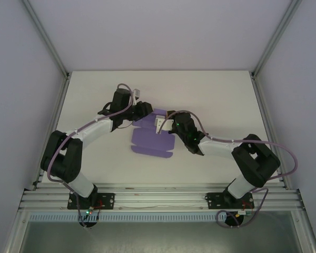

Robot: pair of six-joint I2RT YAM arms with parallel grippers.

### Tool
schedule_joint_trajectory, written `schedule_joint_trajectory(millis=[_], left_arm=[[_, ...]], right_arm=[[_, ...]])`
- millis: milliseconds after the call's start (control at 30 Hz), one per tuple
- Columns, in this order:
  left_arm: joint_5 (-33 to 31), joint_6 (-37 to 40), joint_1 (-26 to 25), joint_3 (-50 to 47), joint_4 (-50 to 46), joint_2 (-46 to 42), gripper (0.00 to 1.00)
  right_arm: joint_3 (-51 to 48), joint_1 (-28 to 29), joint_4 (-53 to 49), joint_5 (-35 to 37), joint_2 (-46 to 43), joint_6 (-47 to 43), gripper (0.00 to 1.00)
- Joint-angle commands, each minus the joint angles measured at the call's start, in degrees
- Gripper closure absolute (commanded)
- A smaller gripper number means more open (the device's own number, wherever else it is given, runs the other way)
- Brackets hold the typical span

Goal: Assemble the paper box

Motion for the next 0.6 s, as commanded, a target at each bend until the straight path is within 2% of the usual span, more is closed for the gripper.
schedule_joint_trajectory(millis=[0, 67, 333, 367, 433, 567], left_arm=[[1.25, -1.27, -1.47, -0.6, 3.63, -0.45, 0.79], [0.61, -1.68, -1.44, -0.75, 3.42, -0.42, 0.84], [0.77, -4.67, -1.46, -2.15, 6.77, -0.42, 0.86], [0.15, -3.93, -1.53, -2.04, 5.57, -0.53, 0.78], [-1.87, -1.78, -1.47, -1.45, 1.99, -1.2, 0.54], [-11.61, 4.11, -1.43, -1.74, -7.86, -4.97, 0.1]], right_arm=[[-0.58, 0.48, 0.97, -1.6, -0.57, 0.24, 1.0], [-0.65, 0.47, 0.81, -1.75, -0.65, 0.33, 1.0], [-0.56, 0.55, 0.52, -1.7, -0.74, 0.6, 1.0], [-0.47, 0.49, 0.35, -1.56, -0.74, 0.6, 1.0], [-0.27, 0.5, 0.06, -1.26, -0.77, 0.63, 1.0], [0.16, 0.5, -0.97, -0.38, -0.88, 1.17, 1.0]])
